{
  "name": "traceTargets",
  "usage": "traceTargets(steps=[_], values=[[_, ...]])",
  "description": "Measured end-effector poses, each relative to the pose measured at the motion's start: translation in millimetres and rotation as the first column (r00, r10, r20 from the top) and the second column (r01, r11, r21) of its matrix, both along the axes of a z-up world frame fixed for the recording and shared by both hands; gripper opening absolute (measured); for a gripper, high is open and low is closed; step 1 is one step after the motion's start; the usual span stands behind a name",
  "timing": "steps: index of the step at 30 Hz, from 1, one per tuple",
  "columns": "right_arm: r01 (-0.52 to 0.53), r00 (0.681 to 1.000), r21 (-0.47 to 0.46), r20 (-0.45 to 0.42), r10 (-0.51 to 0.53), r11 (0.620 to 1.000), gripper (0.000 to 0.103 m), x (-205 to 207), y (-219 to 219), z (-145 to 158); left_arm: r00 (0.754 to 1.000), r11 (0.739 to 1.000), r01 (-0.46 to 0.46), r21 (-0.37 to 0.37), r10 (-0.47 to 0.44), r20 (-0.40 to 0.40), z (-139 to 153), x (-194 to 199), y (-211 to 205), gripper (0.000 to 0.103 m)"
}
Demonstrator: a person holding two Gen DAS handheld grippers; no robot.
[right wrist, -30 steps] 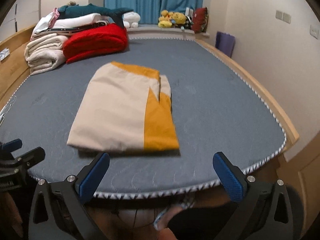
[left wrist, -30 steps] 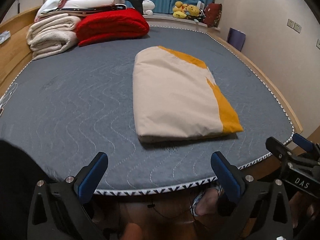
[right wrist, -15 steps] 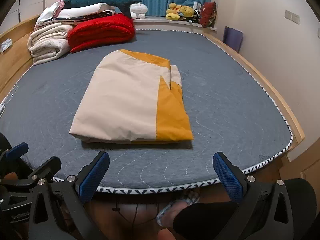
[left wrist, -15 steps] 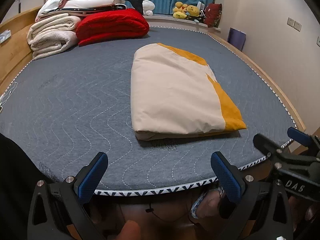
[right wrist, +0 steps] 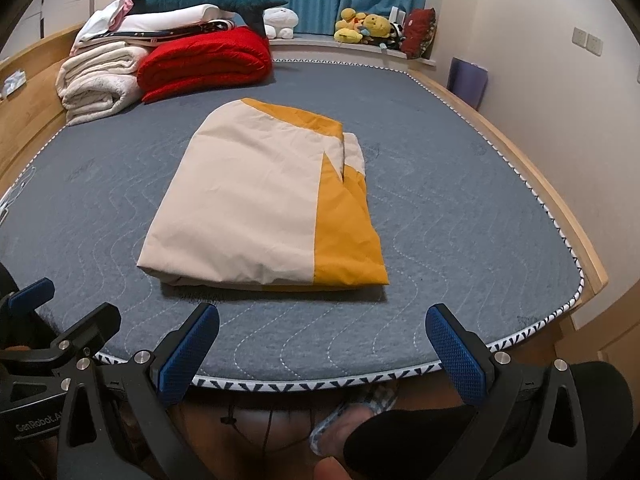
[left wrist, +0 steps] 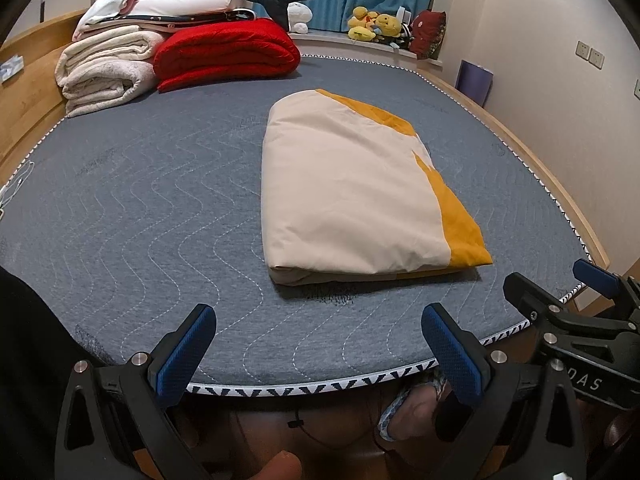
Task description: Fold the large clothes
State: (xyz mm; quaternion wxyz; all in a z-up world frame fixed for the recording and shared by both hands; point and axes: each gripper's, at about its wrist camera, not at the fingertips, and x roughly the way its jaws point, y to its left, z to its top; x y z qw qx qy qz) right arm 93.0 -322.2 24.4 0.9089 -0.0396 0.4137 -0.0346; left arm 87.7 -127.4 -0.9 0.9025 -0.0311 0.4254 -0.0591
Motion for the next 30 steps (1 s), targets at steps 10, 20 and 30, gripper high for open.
traceTargets(steps=[10, 20, 30], values=[[-0.002, 1.000, -0.004, 0.002, 0.002, 1.000, 0.103, 0.7, -0.4, 0.9, 1.000, 1.000, -0.003, -0.005, 0.003, -0.001, 0.0, 1.2, -0.3, 0.102], [-0.004, 1.000, -0.005, 0.004, 0.004, 1.000, 0.103, 1.6, -0.9, 1.8, 1.000, 1.000, -0.004, -0.004, 0.004, 0.002, -0.5, 1.1, -1.3, 0.102], [-0.003, 1.000, -0.006, 0.005, 0.003, 1.000, 0.103, 1.9, -0.4, 2.1, 1.000, 1.000, -0.004, -0.005, 0.004, 0.002, -0.5, 0.7, -1.2, 0.102]])
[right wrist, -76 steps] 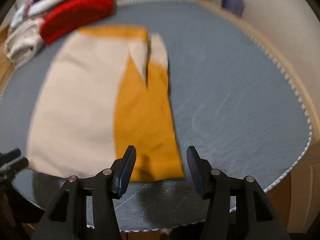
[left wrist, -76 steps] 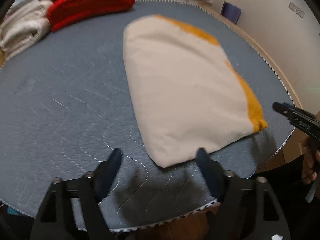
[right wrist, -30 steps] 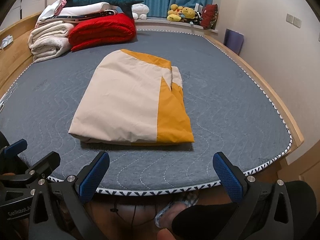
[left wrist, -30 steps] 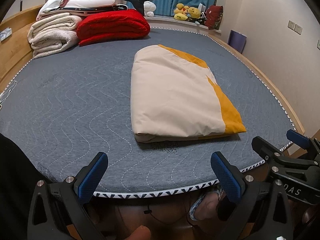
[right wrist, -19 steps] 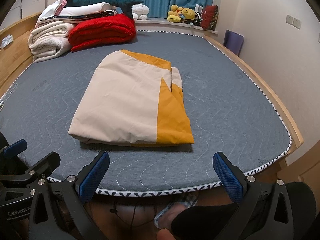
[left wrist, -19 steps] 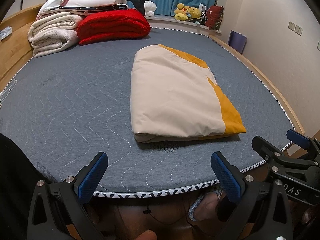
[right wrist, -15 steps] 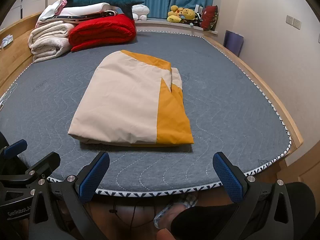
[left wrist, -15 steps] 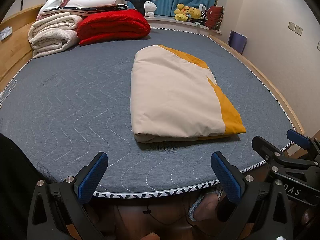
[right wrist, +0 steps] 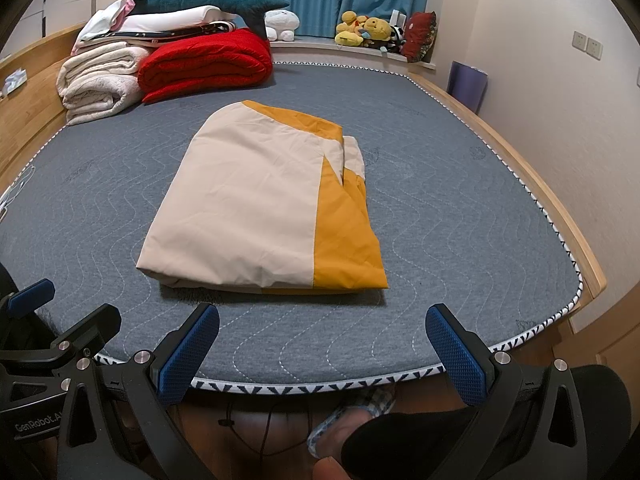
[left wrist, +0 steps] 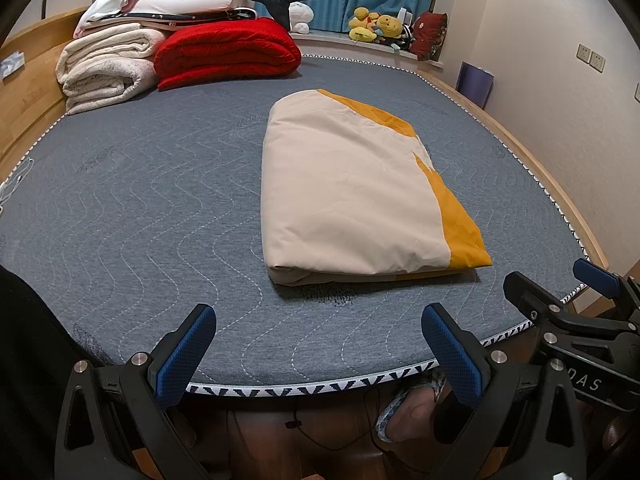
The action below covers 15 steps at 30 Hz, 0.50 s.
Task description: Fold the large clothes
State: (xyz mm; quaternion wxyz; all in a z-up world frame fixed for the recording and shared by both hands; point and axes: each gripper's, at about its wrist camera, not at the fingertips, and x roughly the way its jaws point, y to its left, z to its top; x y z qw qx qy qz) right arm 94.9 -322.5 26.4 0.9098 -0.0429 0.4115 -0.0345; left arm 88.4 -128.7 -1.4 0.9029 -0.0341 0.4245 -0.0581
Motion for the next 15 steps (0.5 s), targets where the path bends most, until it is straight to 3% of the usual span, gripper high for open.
traceTargets(steps=[15], values=[[0.001, 1.000, -0.001, 0.001, -0.001, 1.000, 0.103, 0.0, 0.6, -0.1, 1.000, 1.000, -0.010, -0.009, 0.009, -0.007, -1.2, 0.3, -4.0, 0.102]])
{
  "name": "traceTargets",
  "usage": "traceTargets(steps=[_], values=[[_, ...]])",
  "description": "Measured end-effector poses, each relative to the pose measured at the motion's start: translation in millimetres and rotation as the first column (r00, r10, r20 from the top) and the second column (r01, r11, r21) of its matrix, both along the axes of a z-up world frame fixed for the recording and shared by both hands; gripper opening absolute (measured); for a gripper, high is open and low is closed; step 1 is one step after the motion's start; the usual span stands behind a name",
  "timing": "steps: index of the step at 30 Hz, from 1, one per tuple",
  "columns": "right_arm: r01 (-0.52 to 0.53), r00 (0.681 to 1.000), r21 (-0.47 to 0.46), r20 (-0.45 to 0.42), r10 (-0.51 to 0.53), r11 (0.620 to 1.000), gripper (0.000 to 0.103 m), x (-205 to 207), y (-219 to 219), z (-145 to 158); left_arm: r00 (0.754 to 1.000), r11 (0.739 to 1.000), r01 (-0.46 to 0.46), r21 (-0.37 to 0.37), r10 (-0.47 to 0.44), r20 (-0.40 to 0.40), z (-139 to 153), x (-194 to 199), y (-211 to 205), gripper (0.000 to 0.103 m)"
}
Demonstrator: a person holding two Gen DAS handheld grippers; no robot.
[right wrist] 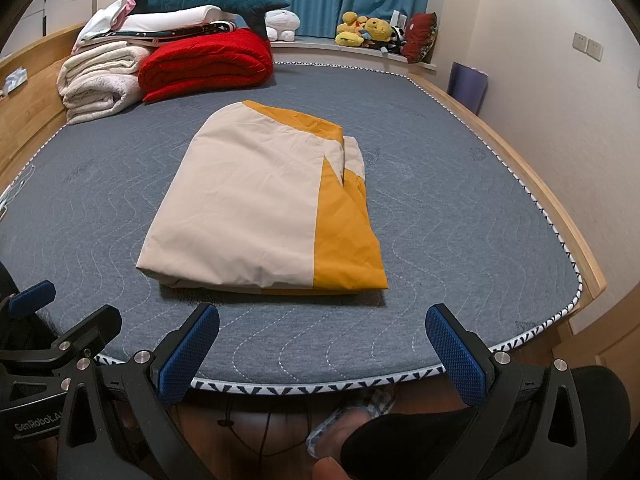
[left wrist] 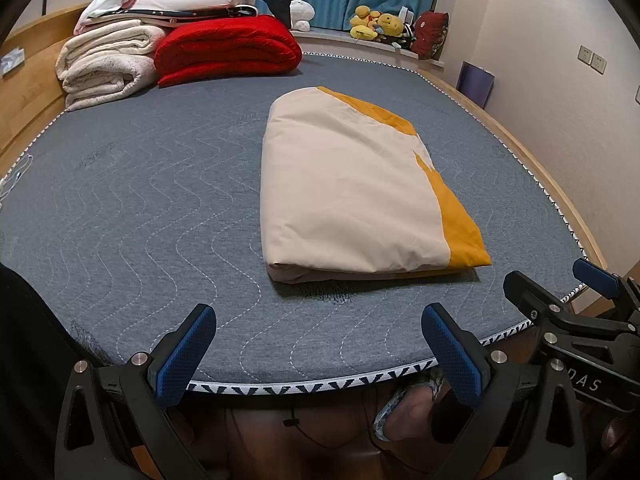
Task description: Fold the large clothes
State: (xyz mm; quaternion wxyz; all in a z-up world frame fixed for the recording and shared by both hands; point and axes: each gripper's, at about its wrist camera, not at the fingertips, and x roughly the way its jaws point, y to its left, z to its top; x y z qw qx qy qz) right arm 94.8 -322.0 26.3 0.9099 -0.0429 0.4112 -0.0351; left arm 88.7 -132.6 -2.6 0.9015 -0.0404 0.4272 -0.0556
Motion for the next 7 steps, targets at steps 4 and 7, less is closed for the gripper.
traceTargets(steps=[4, 7], values=[[0.000, 1.000, 0.001, 0.000, 0.000, 1.000, 0.103, 0.1, 0.1, 0.1, 1.000, 1.000, 0.004, -0.006, -0.003, 0.007, -0.5, -1.8, -1.8, 0.102], [0.001, 1.000, 0.000, -0.001, -0.001, 1.000, 0.103, -0.2, 0.5, -0.3, 1.000, 1.000, 0.001, -0.011, -0.001, 0.004, -0.7, -2.1, -2.3, 0.102]])
